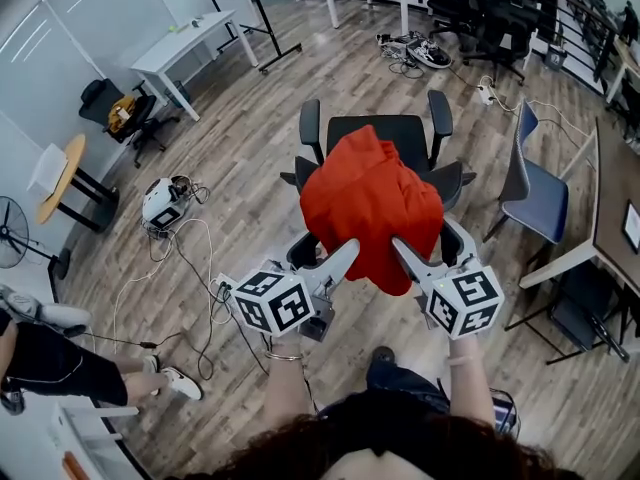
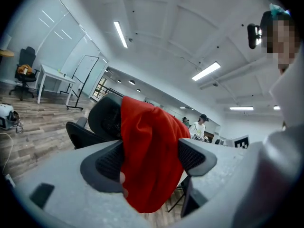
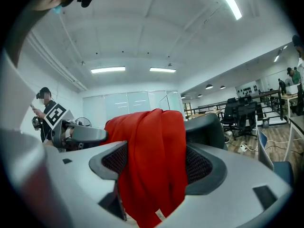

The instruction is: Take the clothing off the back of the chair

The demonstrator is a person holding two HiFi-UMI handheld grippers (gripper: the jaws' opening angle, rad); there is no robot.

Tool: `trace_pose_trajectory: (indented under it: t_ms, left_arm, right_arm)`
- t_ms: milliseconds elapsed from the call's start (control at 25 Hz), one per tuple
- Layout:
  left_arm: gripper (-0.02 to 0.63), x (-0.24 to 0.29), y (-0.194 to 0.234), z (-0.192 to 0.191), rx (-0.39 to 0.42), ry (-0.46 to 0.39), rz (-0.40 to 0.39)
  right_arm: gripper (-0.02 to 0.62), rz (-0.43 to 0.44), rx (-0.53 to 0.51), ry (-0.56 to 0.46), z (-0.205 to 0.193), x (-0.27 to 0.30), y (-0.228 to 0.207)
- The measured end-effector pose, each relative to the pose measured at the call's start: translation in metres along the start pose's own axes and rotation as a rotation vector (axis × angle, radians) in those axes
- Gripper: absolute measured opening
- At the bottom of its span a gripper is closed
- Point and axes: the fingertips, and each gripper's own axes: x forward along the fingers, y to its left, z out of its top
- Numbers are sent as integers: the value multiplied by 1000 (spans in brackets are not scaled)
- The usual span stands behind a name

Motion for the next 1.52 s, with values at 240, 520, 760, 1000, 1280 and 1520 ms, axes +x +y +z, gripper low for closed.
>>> trace_pose_trajectory:
  t_ms: [240, 520, 760, 1000, 1280, 1520]
  left_arm:
    - [354, 21, -16, -3, 5, 10, -62]
    - [279, 16, -24, -10, 47, 19, -85]
    - [170, 16, -41, -14, 50, 3, -162]
    - [138, 8, -52, -13, 73, 11, -190]
    - [124, -9, -65, -13, 79, -11, -246]
    - [110, -27, -81, -4, 134, -47, -257]
  right_arm:
    - [321, 60, 3, 27, -1, 11, 8]
    - [232, 131, 14, 33, -7, 11, 29]
    - [159, 172, 48, 16, -10, 10, 40]
    - [100, 223, 33, -7, -6, 3, 56]
    - [83, 290, 29, -12, -4, -10, 74]
    - [80, 314, 4, -34, 8, -25, 90]
